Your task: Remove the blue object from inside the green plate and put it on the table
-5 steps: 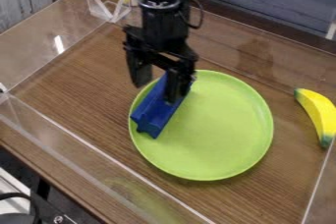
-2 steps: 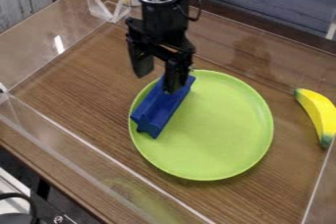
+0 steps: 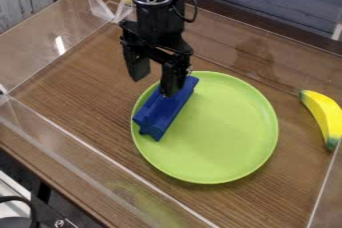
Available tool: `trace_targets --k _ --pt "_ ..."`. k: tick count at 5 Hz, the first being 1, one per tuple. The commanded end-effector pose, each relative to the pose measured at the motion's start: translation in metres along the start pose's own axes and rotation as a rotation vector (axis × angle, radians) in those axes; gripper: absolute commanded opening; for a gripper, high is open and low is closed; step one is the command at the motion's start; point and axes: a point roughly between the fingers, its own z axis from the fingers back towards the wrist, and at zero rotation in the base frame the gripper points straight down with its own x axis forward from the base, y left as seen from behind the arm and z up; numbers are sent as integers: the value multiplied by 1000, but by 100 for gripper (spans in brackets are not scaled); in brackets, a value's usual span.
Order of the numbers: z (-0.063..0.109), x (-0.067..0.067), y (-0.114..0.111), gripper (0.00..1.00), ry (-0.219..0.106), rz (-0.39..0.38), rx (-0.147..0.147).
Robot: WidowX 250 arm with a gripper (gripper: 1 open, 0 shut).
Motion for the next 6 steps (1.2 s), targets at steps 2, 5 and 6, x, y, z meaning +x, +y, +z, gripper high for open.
trace_targets --k 2,5,6 --pt "16 3 -22 100 -49 -40 8" --pt "8 13 17 100 -57 24 18" --pt "9 9 13 100 -51 33 16"
